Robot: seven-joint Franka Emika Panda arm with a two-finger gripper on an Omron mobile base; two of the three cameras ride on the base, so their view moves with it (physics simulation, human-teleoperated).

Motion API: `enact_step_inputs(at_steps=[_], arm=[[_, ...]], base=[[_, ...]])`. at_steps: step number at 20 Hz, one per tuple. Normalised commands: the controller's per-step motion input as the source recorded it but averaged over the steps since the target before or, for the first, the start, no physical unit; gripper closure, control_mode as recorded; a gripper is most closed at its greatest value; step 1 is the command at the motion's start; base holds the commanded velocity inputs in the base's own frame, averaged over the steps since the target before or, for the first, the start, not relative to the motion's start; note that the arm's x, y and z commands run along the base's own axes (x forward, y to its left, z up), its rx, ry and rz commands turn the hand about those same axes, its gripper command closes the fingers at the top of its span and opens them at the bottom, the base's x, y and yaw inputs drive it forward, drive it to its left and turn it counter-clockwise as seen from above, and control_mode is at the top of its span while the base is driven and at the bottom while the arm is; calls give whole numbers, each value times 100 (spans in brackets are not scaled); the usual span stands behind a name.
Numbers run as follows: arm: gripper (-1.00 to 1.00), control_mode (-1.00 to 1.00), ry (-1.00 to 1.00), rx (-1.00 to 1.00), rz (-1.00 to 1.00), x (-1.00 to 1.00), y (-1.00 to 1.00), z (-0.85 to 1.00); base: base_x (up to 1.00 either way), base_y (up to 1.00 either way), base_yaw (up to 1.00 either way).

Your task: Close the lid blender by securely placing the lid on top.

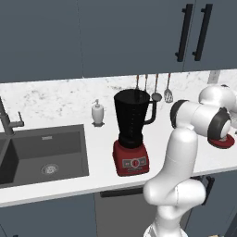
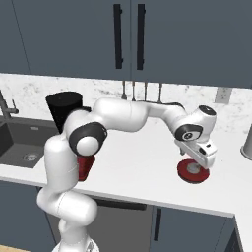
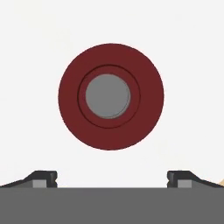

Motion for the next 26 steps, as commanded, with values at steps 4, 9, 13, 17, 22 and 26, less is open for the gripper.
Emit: enact_step_inputs(at_steps=[4, 9, 13, 17, 22, 26], arm=[[-100, -100, 0, -2, 0, 17, 25, -37], [-100, -100, 0, 0, 0, 1, 2, -35], [-100, -100, 0, 0, 0, 6, 0, -11], [-100, -100, 0, 0, 0, 13, -2, -3], [-100, -100, 0, 0, 0, 3, -18, -5], [-100, -100, 0, 0, 0, 0, -26, -6]], base=[[0, 0, 0], [0, 0, 0], [0, 0, 0], [0, 0, 0], [0, 0, 0], [0, 0, 0]])
